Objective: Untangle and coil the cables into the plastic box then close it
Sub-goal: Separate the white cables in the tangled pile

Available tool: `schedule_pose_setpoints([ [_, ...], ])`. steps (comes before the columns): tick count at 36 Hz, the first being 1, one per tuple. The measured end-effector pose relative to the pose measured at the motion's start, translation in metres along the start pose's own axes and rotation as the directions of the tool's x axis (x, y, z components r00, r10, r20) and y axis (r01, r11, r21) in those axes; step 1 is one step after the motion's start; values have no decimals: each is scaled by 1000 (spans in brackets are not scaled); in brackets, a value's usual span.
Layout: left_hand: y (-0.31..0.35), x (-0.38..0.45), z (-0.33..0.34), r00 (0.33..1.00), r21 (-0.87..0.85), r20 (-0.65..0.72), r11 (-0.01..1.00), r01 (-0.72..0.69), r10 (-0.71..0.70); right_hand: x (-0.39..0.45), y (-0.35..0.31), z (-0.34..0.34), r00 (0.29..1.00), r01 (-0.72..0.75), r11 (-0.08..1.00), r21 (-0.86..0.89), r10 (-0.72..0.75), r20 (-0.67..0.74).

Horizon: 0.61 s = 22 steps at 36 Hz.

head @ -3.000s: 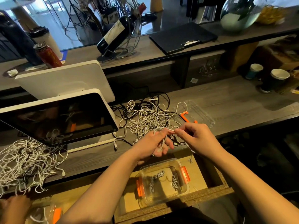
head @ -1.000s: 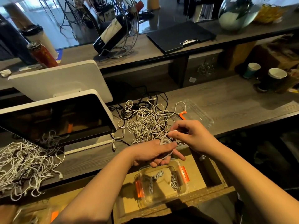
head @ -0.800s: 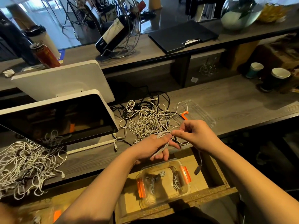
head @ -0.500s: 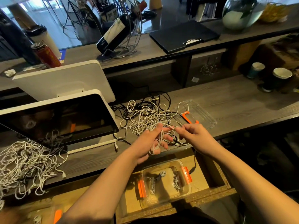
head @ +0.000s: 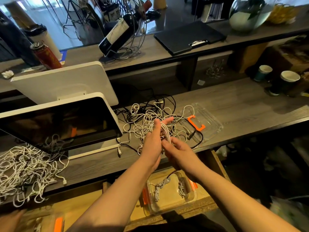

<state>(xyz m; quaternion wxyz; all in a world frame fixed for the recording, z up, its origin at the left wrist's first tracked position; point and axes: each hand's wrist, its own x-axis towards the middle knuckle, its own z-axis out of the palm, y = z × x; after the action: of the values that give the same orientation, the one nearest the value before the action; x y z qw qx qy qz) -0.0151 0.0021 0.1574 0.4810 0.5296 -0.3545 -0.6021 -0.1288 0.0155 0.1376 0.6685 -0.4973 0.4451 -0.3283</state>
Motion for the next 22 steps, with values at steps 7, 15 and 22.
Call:
schedule_pose_setpoints([
  [7, -1, 0, 1, 995, 55, -32, 994, -90, 92, -1, -4, -3, 999, -38, 991, 126, 33, 41],
  [15, -1, -4, 0, 996, -112, -90, 993, -20, 10, -2, -7, -14, 985, -154, 936, 318, 121, 122],
  [22, 2, 6, -21, 991, -41, -1, 991, 131, -131, -7, -23, -43, 981, -164, 984, 64, 156, 115],
])
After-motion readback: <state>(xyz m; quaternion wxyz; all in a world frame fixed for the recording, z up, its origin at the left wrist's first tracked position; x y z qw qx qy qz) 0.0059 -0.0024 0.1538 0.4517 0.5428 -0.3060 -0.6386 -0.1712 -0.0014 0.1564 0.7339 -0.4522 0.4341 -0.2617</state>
